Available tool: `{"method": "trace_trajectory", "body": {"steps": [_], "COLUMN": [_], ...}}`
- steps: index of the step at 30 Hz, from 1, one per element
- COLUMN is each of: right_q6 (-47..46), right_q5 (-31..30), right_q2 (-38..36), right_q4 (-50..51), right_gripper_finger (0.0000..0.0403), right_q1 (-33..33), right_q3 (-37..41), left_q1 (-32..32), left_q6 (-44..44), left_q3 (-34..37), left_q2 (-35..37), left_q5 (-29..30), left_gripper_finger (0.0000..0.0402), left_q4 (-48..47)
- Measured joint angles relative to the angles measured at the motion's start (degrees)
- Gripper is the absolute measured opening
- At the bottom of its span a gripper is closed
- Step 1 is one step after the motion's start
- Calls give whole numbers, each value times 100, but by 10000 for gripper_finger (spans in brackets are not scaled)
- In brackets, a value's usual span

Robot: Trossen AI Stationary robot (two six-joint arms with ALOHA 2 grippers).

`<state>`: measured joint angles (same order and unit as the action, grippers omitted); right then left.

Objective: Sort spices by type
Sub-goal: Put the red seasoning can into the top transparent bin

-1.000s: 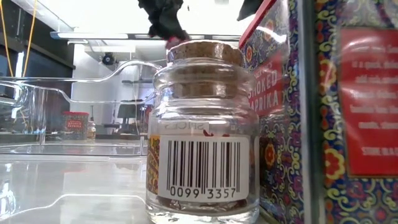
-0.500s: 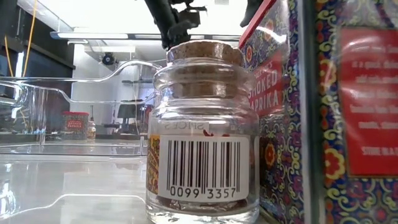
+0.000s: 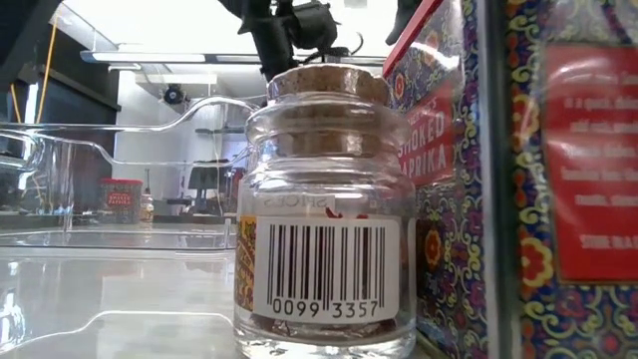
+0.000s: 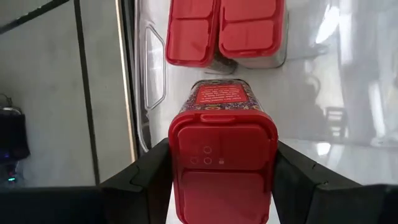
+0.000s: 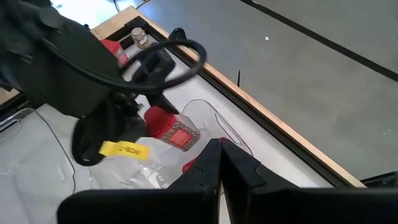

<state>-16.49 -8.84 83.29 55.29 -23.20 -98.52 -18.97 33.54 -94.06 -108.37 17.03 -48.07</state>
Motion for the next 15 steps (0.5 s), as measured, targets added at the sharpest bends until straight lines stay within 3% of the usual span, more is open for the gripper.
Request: {"method": "trace_trajectory", "body": {"steps": [15], "right_q6": [-61], "right_q5": [43], "right_q2": [0], "right_q4": [21], "right_gripper_finger": [0], "right_q1": [0], "right_q3": [0], "left_q1": [-136], "left_q6": [125], "left_q3": [0], "left_q2": [-568], "left_q5": [-207], "left_gripper_finger": [194], "left_q4": [362]}}
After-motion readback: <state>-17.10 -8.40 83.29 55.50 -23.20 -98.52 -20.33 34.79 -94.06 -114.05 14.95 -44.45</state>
